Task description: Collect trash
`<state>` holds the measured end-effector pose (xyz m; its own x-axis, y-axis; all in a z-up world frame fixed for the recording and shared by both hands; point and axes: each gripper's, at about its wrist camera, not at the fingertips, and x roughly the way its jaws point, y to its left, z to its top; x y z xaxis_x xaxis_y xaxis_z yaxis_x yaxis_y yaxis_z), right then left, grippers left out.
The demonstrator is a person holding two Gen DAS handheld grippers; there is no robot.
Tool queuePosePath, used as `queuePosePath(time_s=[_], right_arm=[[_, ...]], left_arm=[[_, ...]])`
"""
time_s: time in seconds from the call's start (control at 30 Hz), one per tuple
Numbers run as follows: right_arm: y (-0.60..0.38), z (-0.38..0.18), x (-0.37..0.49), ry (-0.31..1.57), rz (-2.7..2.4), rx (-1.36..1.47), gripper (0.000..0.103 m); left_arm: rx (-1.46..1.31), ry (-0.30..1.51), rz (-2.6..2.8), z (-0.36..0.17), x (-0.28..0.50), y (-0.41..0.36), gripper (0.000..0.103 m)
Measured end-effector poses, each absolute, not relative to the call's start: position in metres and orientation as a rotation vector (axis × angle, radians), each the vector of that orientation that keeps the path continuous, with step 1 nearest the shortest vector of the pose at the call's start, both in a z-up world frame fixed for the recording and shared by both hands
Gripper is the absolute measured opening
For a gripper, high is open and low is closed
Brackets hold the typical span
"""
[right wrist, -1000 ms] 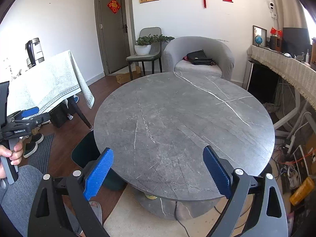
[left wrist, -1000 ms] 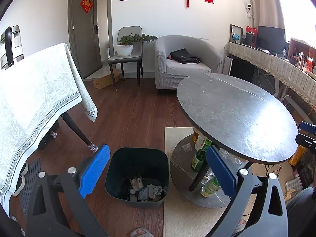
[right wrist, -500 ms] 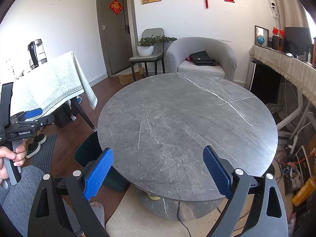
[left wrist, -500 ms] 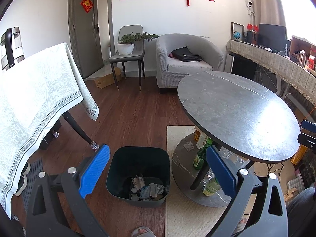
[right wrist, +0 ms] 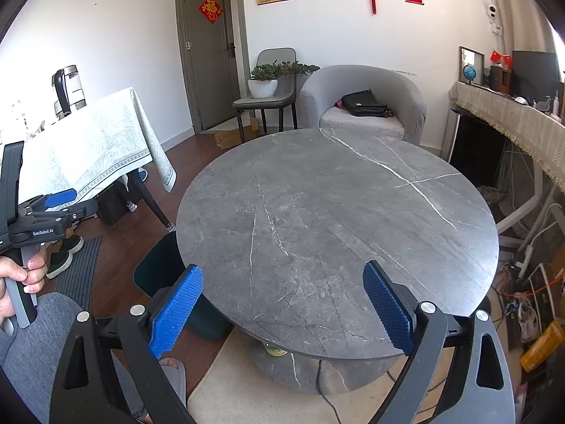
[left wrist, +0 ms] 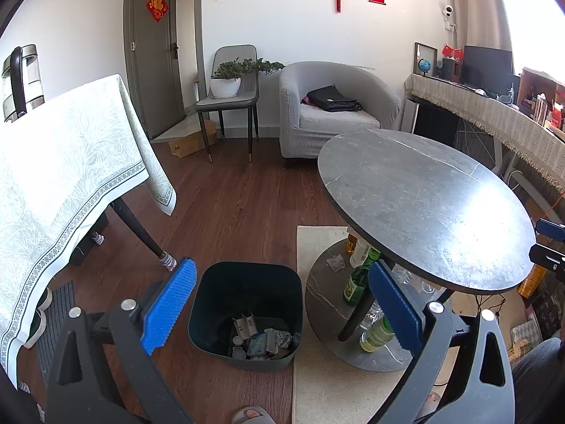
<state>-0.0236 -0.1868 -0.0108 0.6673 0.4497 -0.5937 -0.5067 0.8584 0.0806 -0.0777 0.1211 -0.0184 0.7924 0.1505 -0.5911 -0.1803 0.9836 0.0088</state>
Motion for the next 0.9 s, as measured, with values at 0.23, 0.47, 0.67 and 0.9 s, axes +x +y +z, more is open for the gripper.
queuePosePath(time_s=[0.23, 0.47, 0.67, 0.9], right_arm=[[-0.1868, -0.0108, -0.0237, 0.644, 0.54, -0.092, 0.093], [-0.186, -0.0116, -0.0233, 0.646, 0.54, -0.093, 0.093], [-0.1857, -0.0121, -0.0232, 0.648, 0.54, -0.097, 0.093], [-0.1848, -0.0129, -0.0233, 0.65, 0.544, -0.099, 0.093]], left_arm=[[-0.049, 0.633, 0.175, -0.0183, -0.0778, 0.1198, 0.1], [-0.047, 0.633, 0.184, -0.0177, -0.077, 0.1191, 0.1], [-0.049, 0.633, 0.183, -0.0179, -0.0771, 0.1182, 0.1], [-0.058, 0.633, 0.182, -0.0186, -0.0769, 0.1186, 0.1]])
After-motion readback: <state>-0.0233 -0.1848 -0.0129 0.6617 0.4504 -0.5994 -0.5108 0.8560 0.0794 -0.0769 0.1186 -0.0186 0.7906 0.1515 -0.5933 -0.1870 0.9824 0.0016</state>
